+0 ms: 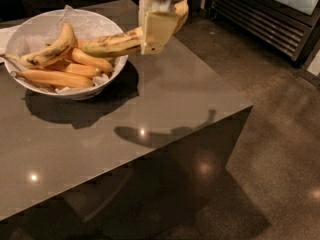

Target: Pick banana from white bowl

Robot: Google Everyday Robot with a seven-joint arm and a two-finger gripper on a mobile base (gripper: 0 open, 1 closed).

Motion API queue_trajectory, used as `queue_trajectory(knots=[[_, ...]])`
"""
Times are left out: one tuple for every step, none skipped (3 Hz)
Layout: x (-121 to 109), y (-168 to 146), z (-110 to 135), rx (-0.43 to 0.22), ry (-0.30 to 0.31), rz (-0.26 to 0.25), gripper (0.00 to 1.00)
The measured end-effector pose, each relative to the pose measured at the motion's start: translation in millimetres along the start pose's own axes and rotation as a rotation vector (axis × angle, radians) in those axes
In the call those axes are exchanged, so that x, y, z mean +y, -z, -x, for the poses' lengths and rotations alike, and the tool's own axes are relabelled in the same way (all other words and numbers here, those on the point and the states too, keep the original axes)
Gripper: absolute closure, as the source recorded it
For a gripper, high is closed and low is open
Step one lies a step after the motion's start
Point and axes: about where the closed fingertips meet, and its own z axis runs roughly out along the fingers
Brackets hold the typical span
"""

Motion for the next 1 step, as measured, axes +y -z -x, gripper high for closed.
queue_trajectory(knots=[[-0.7,4.4,1.8,-0.006,-0.002,-0.013,1.00]])
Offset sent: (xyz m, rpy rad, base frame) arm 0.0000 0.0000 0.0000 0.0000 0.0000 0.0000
